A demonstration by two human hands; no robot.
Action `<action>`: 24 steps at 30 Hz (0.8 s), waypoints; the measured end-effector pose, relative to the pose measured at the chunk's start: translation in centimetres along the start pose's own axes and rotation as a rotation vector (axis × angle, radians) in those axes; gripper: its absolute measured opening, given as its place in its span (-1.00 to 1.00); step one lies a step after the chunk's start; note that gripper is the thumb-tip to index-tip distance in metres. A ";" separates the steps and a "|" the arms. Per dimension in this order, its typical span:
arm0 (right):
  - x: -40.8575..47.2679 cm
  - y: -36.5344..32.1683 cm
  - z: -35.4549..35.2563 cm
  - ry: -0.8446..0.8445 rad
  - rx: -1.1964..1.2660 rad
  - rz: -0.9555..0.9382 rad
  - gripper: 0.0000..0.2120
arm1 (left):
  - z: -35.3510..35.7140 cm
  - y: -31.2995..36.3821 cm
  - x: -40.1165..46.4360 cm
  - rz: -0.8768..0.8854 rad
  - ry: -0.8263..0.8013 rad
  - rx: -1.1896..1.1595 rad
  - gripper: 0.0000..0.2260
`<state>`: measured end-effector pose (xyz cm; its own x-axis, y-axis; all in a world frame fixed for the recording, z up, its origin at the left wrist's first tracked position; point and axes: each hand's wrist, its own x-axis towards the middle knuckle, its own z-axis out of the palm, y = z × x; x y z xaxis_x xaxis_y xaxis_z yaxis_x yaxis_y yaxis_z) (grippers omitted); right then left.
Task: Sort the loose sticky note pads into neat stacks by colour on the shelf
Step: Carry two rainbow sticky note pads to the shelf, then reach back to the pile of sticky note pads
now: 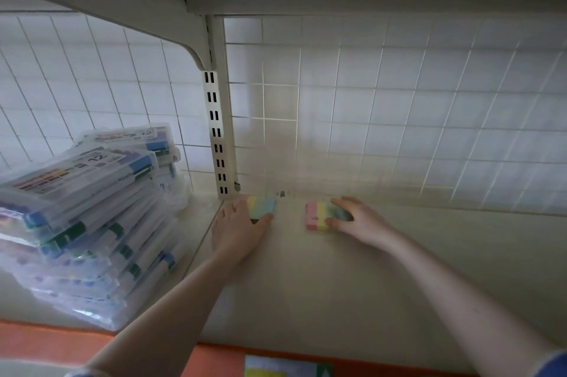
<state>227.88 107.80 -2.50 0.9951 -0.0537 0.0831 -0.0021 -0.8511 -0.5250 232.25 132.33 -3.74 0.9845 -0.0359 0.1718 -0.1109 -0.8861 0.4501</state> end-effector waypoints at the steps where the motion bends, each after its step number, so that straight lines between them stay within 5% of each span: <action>1: -0.2 0.1 -0.1 0.035 0.004 0.010 -0.47 | -0.2 -0.1 -0.1 0.010 0.003 -0.013 -0.38; 10: -5.4 4.0 -1.7 0.314 -0.317 0.292 -0.64 | -1.4 0.6 -3.1 0.098 0.013 0.019 -0.44; 24: -16.4 13.2 -9.9 0.352 -0.482 0.344 -0.66 | -0.4 12.0 -11.9 0.168 -0.030 0.083 -0.48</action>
<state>210.59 92.29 -2.42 0.8388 -0.4595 0.2919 -0.4371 -0.8881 -0.1420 219.10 122.28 -0.03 0.9568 -0.1995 0.2117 -0.2639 -0.9014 0.3432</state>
